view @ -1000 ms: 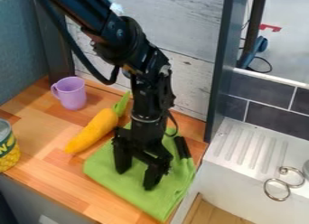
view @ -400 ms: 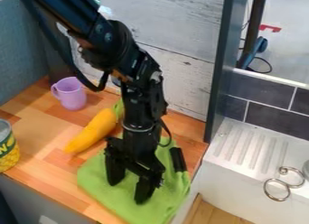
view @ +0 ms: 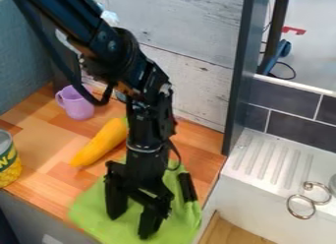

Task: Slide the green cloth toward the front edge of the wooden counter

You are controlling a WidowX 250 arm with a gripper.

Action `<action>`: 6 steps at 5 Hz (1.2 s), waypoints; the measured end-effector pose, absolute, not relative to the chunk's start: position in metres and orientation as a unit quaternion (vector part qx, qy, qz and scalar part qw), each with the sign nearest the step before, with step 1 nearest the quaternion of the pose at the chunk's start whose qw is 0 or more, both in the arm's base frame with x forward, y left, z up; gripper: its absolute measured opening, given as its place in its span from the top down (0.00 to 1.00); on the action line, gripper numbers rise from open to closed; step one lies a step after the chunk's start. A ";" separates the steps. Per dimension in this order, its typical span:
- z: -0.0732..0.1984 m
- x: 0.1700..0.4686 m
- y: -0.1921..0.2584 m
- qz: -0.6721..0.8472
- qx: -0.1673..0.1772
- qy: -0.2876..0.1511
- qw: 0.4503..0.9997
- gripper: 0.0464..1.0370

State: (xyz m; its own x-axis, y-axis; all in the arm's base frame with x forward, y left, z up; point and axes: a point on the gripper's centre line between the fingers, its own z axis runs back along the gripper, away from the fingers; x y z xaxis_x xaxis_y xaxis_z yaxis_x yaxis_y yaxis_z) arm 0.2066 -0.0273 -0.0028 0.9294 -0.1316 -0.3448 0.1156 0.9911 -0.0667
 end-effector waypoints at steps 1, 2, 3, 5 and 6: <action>-0.002 0.201 -0.027 -0.064 -0.023 0.194 0.979 0.04; 0.001 0.201 -0.027 -0.065 -0.023 0.188 0.980 0.04; 0.043 0.210 -0.025 -0.047 -0.011 0.127 0.991 0.04; 0.110 0.194 -0.019 -0.030 0.015 0.059 0.998 0.04; 0.120 0.186 -0.017 -0.043 0.013 0.063 0.997 0.04</action>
